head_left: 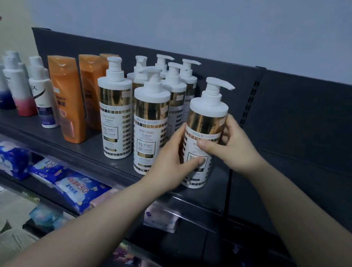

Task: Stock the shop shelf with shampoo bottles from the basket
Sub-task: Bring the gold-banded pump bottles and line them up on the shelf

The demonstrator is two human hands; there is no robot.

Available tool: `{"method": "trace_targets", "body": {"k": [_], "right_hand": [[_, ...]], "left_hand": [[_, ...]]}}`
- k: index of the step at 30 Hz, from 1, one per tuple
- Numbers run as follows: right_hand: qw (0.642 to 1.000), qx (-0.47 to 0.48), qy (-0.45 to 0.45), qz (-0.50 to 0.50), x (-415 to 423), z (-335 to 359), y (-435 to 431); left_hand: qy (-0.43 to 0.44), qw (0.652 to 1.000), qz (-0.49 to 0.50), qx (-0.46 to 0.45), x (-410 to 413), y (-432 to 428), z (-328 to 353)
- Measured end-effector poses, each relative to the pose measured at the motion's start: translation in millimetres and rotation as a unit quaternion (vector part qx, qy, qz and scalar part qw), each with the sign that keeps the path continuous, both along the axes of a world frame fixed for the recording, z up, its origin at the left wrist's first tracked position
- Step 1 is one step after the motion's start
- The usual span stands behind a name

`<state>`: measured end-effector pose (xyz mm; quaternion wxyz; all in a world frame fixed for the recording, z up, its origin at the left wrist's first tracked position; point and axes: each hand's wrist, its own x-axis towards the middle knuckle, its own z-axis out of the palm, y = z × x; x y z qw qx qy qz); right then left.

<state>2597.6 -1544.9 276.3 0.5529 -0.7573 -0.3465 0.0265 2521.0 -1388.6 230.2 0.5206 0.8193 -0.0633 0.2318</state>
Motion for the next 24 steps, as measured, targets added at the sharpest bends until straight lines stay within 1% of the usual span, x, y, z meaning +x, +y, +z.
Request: {"method": "trace_targets", "body": {"k": [9,16,19,21,22,24], "right_hand": [[0.999,-0.001,0.018,-0.049,-18.5,-2.4,11.4],[0.994,-0.016,0.058,-0.091,-37.7,-3.3,17.7],[0.983,0.008,0.070,-0.171,-60.9,-6.7,15.6],[0.966,0.003,0.032,-0.256,-84.1,-11.8,9.1],[0.957,-0.012,0.004,-0.291,-95.9,-16.3,3.3],[0.935,-0.074,-0.041,-0.346,-121.3,-27.3,-10.7]], "left_hand": [[0.021,1.000,-0.013,-0.009,-14.0,15.6,-19.7],[0.039,0.997,-0.062,0.028,-29.2,26.4,-19.0],[0.005,0.996,-0.076,0.046,-41.8,28.3,-14.1],[-0.030,0.993,-0.072,0.088,-51.3,26.0,-13.7],[-0.048,0.990,-0.063,0.117,-55.8,23.2,-14.5],[-0.109,0.979,-0.058,0.165,-61.9,13.2,-18.6]]}}
